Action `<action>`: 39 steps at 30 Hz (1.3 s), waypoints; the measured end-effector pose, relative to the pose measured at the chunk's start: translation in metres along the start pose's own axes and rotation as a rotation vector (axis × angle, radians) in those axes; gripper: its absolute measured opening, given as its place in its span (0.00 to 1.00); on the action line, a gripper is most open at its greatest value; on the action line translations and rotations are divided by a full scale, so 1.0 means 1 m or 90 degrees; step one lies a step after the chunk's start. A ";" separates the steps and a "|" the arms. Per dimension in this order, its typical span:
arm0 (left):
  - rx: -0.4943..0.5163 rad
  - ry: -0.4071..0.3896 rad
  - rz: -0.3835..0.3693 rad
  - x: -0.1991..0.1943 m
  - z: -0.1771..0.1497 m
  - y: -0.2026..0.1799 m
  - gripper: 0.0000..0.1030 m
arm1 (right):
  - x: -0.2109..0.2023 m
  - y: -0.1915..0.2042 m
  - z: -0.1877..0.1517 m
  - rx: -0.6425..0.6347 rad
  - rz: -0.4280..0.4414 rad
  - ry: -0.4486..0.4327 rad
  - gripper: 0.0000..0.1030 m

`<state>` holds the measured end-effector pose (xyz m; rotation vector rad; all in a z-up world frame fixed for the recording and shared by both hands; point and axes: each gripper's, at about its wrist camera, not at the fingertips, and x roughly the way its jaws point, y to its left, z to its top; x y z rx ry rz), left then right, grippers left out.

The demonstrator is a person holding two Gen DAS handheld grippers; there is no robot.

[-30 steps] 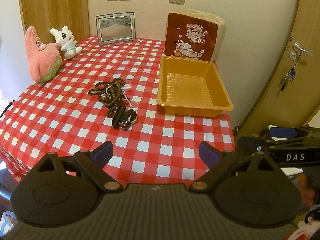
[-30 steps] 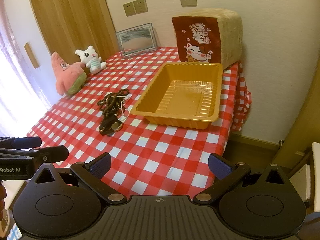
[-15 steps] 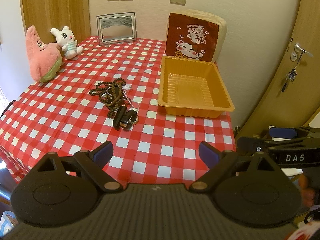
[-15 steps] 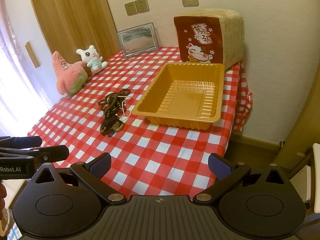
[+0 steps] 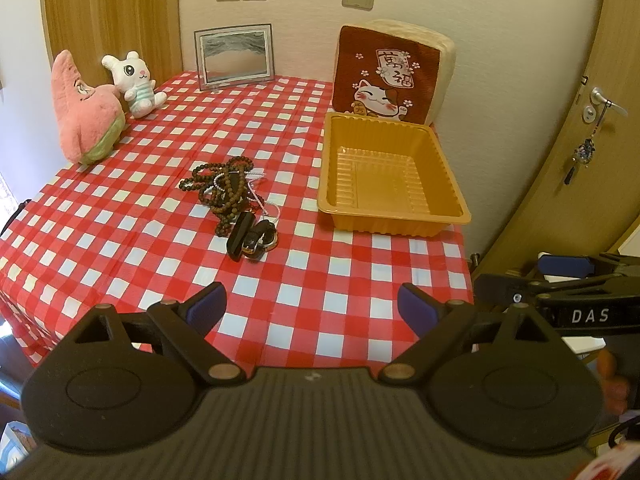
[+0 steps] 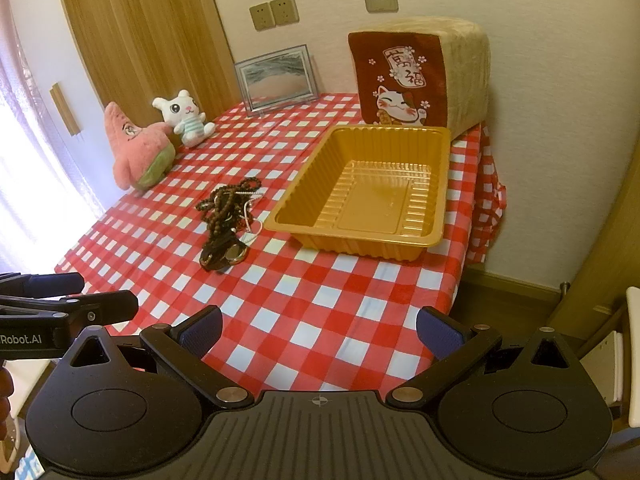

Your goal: Organize jewelry

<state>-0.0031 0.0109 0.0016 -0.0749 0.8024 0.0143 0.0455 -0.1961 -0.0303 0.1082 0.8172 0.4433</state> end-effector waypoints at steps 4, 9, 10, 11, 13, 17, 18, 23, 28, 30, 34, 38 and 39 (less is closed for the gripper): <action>-0.001 0.002 0.001 -0.001 0.000 0.006 0.89 | 0.001 0.001 0.000 0.000 0.000 0.000 1.00; -0.001 0.002 0.000 -0.001 0.000 0.008 0.89 | 0.002 0.000 0.000 0.001 0.000 0.002 1.00; -0.001 0.002 0.000 0.000 0.000 0.007 0.89 | 0.003 0.001 0.000 0.001 0.001 0.002 1.00; -0.001 0.003 -0.001 0.001 0.000 0.009 0.89 | 0.003 0.001 0.000 0.001 0.002 0.002 1.00; -0.001 0.004 0.000 0.003 0.001 0.009 0.89 | 0.005 0.002 0.001 0.002 -0.003 0.001 1.00; 0.000 0.012 -0.006 0.013 0.003 0.012 0.89 | 0.016 0.003 0.000 0.000 -0.010 -0.002 1.00; 0.001 0.014 -0.008 0.016 0.003 0.011 0.89 | 0.018 0.003 0.000 0.000 -0.016 -0.004 1.00; 0.019 0.011 -0.006 0.034 0.004 0.017 0.89 | 0.028 -0.007 -0.002 0.009 -0.019 -0.006 0.98; 0.038 0.007 0.003 0.056 0.005 0.025 0.88 | 0.045 -0.023 -0.003 0.027 -0.041 -0.010 0.96; 0.041 0.007 0.007 0.066 0.006 0.030 0.88 | 0.053 -0.032 -0.002 0.038 -0.059 -0.016 0.96; 0.050 0.010 0.013 0.087 0.010 0.039 0.88 | 0.069 -0.050 -0.002 0.058 -0.082 -0.035 0.91; 0.064 0.012 0.018 0.107 0.016 0.046 0.87 | 0.085 -0.067 -0.003 0.102 -0.113 -0.074 0.83; 0.067 0.012 0.018 0.112 0.018 0.048 0.86 | 0.090 -0.071 -0.004 0.115 -0.120 -0.085 0.81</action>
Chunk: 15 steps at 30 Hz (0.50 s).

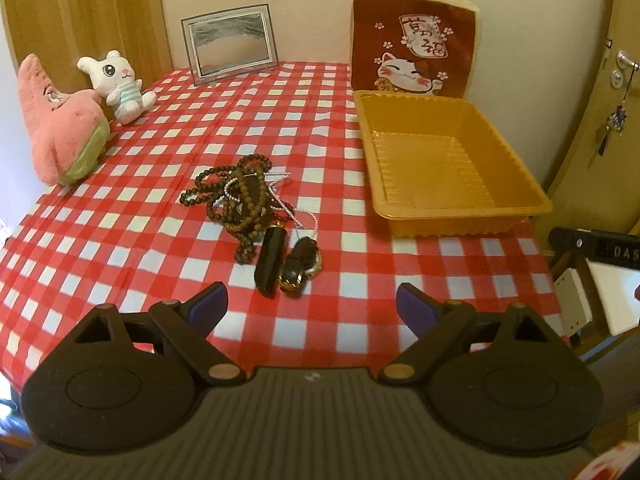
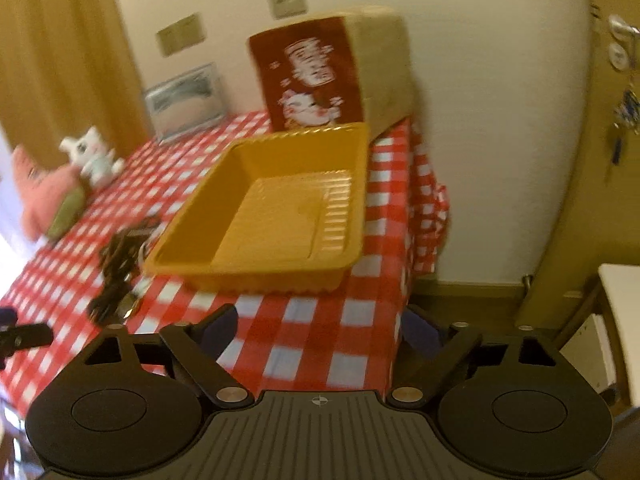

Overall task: Organize jewelry
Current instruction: 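Grasp the orange tray rim with the right tool while the left tool approaches the jewelry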

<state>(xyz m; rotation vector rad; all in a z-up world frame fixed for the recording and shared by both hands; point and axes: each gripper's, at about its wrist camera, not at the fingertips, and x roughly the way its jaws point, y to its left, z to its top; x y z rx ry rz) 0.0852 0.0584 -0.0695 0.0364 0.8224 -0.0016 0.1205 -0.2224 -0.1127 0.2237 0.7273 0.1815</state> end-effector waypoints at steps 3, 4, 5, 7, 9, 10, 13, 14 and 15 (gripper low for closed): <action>0.008 0.002 -0.003 0.014 0.007 0.006 0.85 | 0.011 -0.004 0.000 0.032 -0.016 -0.034 0.79; 0.010 0.001 -0.006 0.019 0.010 0.007 0.85 | 0.015 -0.004 0.000 0.042 -0.024 -0.047 0.78; 0.011 0.001 -0.009 0.022 0.011 0.008 0.85 | 0.019 -0.003 0.001 0.050 -0.031 -0.058 0.77; 0.012 -0.001 -0.015 0.031 0.016 0.011 0.85 | 0.028 -0.002 0.003 0.068 -0.050 -0.077 0.76; 0.013 -0.001 -0.020 0.039 0.019 0.012 0.85 | 0.038 -0.002 0.006 0.089 -0.063 -0.090 0.73; 0.014 0.000 -0.023 0.043 0.020 0.013 0.85 | 0.043 -0.001 0.006 0.096 -0.070 -0.095 0.71; 0.017 0.007 -0.030 0.056 0.023 0.015 0.84 | 0.060 0.000 0.007 0.116 -0.091 -0.096 0.64; 0.019 0.010 -0.032 0.060 0.024 0.016 0.84 | 0.064 -0.001 0.006 0.121 -0.098 -0.099 0.62; 0.019 0.012 -0.034 0.064 0.024 0.017 0.84 | 0.068 -0.001 0.005 0.126 -0.102 -0.102 0.60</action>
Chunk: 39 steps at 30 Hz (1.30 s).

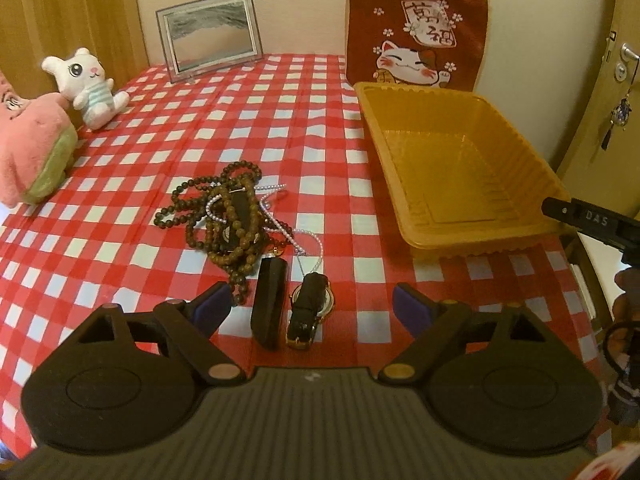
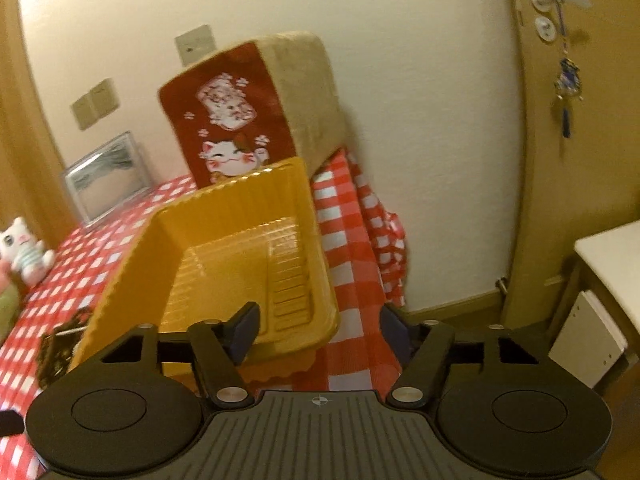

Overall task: Organize jewelry
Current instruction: 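Grasp the orange tray rim with the right tool while the left tool approaches the jewelry, then grasp a black watch with the left tool and drop it into the tray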

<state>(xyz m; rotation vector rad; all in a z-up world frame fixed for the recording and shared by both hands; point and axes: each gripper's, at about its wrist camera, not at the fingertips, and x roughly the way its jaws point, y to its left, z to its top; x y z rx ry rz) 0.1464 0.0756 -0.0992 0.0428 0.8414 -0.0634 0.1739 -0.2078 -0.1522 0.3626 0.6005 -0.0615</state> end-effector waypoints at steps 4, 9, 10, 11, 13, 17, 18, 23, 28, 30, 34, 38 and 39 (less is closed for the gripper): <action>0.002 0.005 -0.007 0.010 0.002 0.005 0.84 | 0.010 0.002 -0.003 0.013 -0.018 -0.021 0.52; 0.007 0.006 -0.019 0.018 0.004 0.009 0.84 | 0.019 0.005 -0.004 0.031 -0.021 -0.025 0.43; 0.009 0.006 -0.021 0.019 0.005 0.009 0.84 | 0.021 0.005 -0.005 0.035 -0.022 -0.024 0.40; 0.011 0.006 -0.023 0.020 0.004 0.009 0.84 | 0.023 0.006 -0.005 0.039 -0.023 -0.023 0.39; 0.018 0.006 -0.027 0.022 0.004 0.009 0.84 | 0.026 0.006 -0.007 0.047 -0.021 -0.028 0.32; 0.031 0.006 -0.033 0.024 0.002 0.009 0.83 | 0.028 0.009 -0.006 0.043 -0.022 -0.041 0.16; 0.031 0.006 -0.034 0.024 0.002 0.009 0.82 | 0.029 0.009 -0.006 0.043 -0.024 -0.043 0.14; 0.037 0.009 -0.042 0.026 0.001 0.011 0.75 | 0.025 0.007 -0.002 0.036 -0.023 -0.043 0.10; 0.061 0.006 -0.047 0.028 -0.002 0.007 0.70 | 0.013 0.013 0.003 -0.014 -0.017 -0.050 0.05; 0.073 0.006 -0.050 0.030 -0.002 0.004 0.65 | 0.008 0.013 0.005 -0.028 -0.011 -0.052 0.05; 0.088 0.015 -0.060 0.036 -0.003 0.001 0.46 | 0.001 0.013 0.008 -0.046 -0.007 -0.048 0.04; 0.093 0.033 -0.064 0.041 -0.003 0.002 0.29 | -0.003 0.009 0.010 -0.048 -0.005 -0.041 0.04; 0.090 0.038 -0.064 0.042 -0.002 0.003 0.27 | -0.003 0.008 0.010 -0.048 -0.004 -0.040 0.04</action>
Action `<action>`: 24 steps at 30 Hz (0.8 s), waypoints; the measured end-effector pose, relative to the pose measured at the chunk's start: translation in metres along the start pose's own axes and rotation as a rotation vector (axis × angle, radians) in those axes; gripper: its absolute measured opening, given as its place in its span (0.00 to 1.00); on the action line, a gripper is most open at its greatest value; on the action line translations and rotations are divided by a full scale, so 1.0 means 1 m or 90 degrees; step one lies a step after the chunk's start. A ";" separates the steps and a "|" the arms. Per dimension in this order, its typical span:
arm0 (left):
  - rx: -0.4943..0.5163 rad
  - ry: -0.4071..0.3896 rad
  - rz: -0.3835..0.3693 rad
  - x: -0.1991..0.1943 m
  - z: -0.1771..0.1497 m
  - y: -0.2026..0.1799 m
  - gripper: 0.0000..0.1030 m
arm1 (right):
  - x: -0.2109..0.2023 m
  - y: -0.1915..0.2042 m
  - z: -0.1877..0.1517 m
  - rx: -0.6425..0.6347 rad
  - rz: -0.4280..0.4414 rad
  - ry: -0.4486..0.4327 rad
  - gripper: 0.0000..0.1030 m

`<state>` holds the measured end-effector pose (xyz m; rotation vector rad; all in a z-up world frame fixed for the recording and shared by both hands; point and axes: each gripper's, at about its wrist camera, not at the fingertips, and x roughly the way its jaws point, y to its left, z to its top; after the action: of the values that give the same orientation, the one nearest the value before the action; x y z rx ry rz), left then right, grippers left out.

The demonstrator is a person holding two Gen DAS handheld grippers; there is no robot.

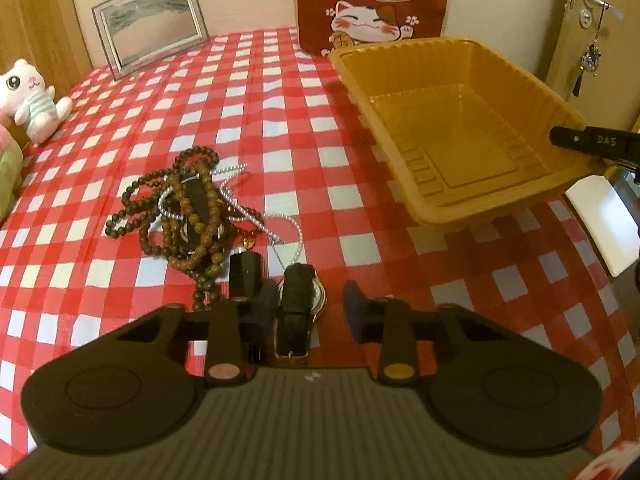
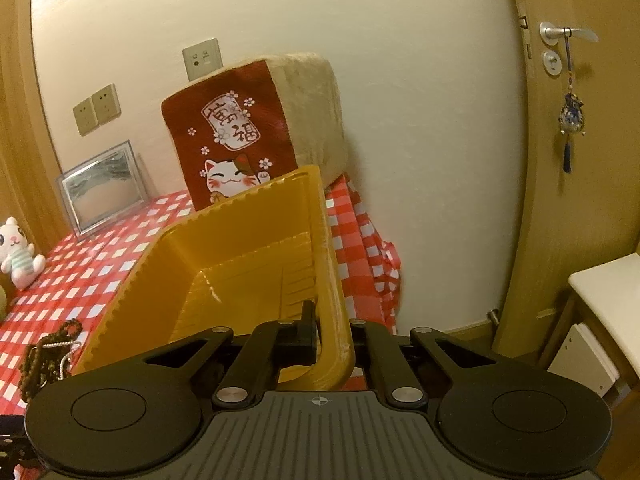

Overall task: Organize jewelry
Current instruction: 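Grasp a black watch with the left tool and drop it into the tray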

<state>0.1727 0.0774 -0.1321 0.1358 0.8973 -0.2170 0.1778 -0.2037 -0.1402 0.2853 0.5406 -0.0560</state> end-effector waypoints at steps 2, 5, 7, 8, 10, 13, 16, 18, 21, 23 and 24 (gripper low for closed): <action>-0.006 0.003 0.002 0.001 0.000 0.002 0.24 | -0.001 -0.001 0.001 -0.001 0.000 0.000 0.04; -0.013 0.005 0.004 0.001 0.001 0.005 0.15 | -0.003 0.000 0.002 -0.005 0.001 0.001 0.04; -0.019 0.002 0.003 -0.001 0.002 0.007 0.14 | -0.003 0.000 0.002 -0.007 0.002 0.000 0.04; -0.024 0.000 0.002 -0.001 0.002 0.008 0.14 | -0.003 0.000 0.003 -0.010 0.002 0.001 0.04; -0.033 -0.005 0.005 -0.003 0.002 0.009 0.14 | -0.003 0.001 0.004 -0.014 0.004 0.000 0.04; -0.041 -0.009 0.006 -0.007 0.003 0.011 0.14 | -0.006 0.001 0.004 -0.025 0.008 -0.003 0.04; -0.059 -0.010 0.001 -0.013 0.006 0.013 0.14 | -0.007 0.001 0.003 -0.030 0.011 -0.002 0.04; -0.067 -0.019 -0.003 -0.019 0.009 0.014 0.14 | -0.008 0.002 0.003 -0.032 0.012 -0.001 0.04; -0.066 -0.042 -0.010 -0.031 0.017 0.012 0.14 | -0.008 0.003 0.005 -0.036 0.015 0.002 0.04; -0.064 -0.061 -0.020 -0.040 0.024 0.008 0.14 | -0.009 0.004 0.006 -0.039 0.018 0.004 0.04; -0.062 -0.070 -0.023 -0.043 0.028 0.006 0.14 | -0.009 0.005 0.005 -0.041 0.019 0.005 0.04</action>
<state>0.1692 0.0833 -0.0810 0.0161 0.7992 -0.2124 0.1735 -0.2006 -0.1298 0.2304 0.5445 -0.0083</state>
